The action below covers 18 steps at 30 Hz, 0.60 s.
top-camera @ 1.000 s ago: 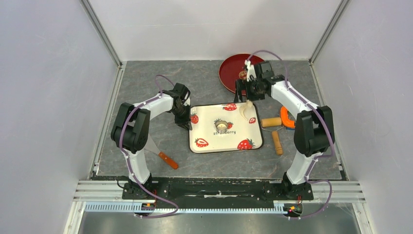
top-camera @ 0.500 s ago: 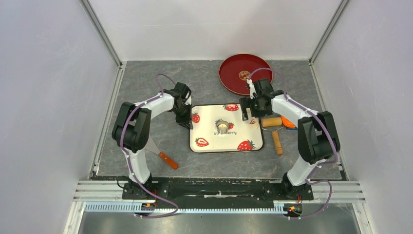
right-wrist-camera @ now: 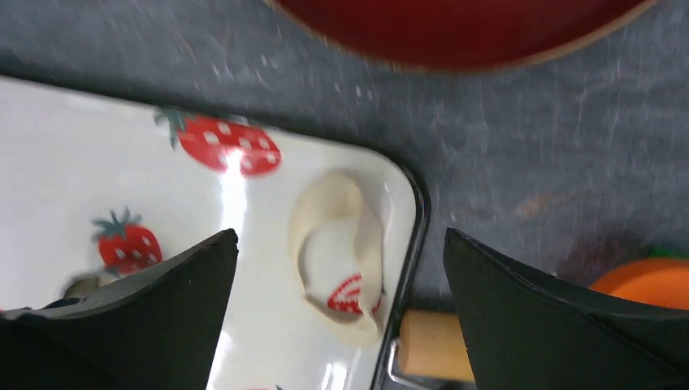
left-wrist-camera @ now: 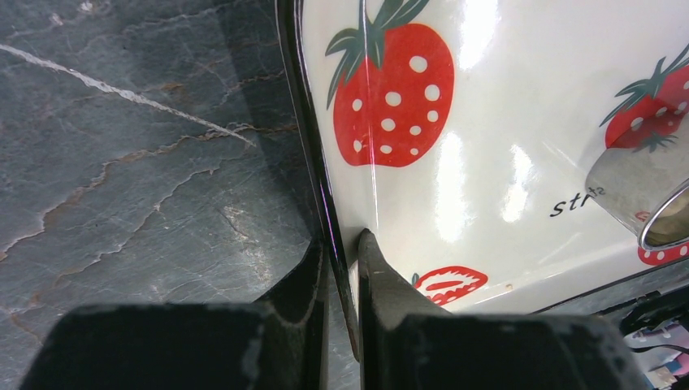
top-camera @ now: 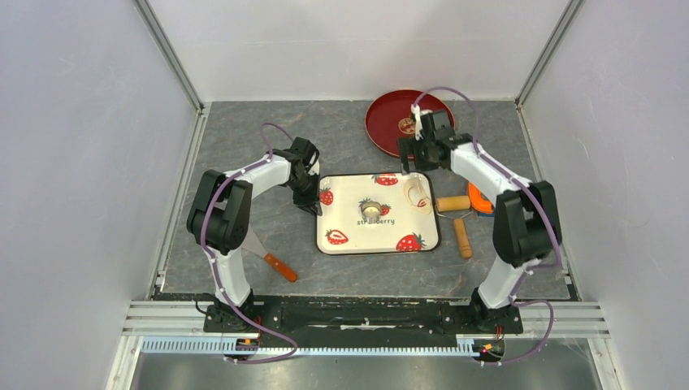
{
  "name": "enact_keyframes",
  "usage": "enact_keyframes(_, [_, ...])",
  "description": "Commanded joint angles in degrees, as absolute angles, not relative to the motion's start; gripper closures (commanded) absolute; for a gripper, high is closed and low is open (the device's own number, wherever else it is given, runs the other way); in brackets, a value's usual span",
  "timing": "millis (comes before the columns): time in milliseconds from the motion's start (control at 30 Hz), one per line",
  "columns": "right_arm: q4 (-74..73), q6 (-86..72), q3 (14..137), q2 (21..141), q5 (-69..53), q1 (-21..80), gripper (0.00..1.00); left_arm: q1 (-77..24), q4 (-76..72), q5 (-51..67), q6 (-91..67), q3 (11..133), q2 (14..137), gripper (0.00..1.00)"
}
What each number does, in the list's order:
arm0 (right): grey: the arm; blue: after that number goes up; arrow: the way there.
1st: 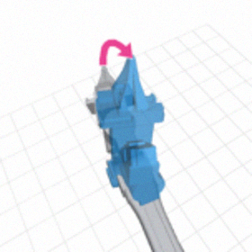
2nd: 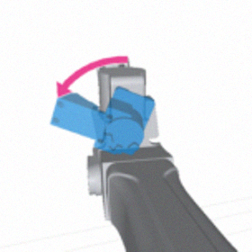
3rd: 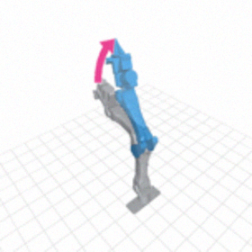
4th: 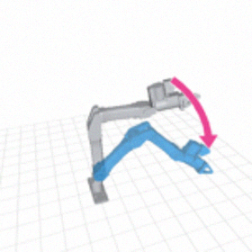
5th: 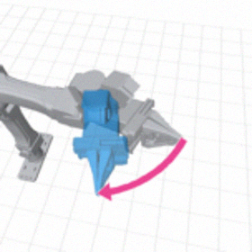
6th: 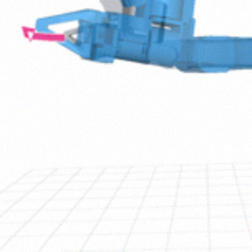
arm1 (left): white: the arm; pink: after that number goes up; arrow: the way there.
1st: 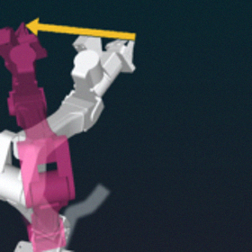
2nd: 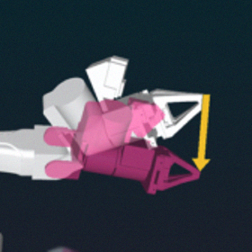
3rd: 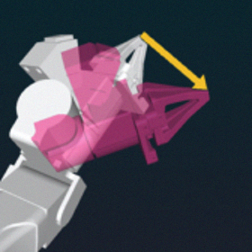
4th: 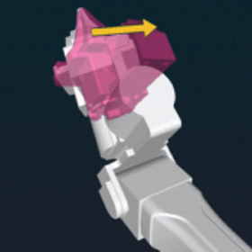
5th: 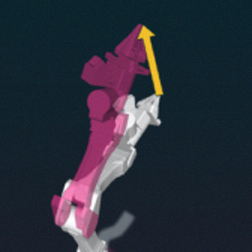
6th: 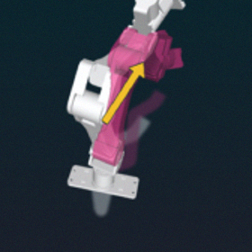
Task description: Roll out the dumpling wrappers from the dough
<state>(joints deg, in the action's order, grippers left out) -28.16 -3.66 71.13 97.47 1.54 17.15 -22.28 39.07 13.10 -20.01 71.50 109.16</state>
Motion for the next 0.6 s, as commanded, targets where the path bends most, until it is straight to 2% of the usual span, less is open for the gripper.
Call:
enact_keyframes(0, [-27.0,-6.3,84.7,106.1,0.1,17.4,0.02,-24.1,39.2,8.6,-16.3,69.5,111.1,0.98])
enact_keyframes(333, [-32.7,-9.2,110.9,127.4,-6.6,17.4,0.02,-25.8,37.8,11.1,-19.0,68.1,110.2,0.98])
enact_keyframes(567, [-35.3,-9.5,113.6,135.2,-16.7,17.5,0.02,-27.3,36.2,13.7,-21.6,67.3,110.4,0.98])
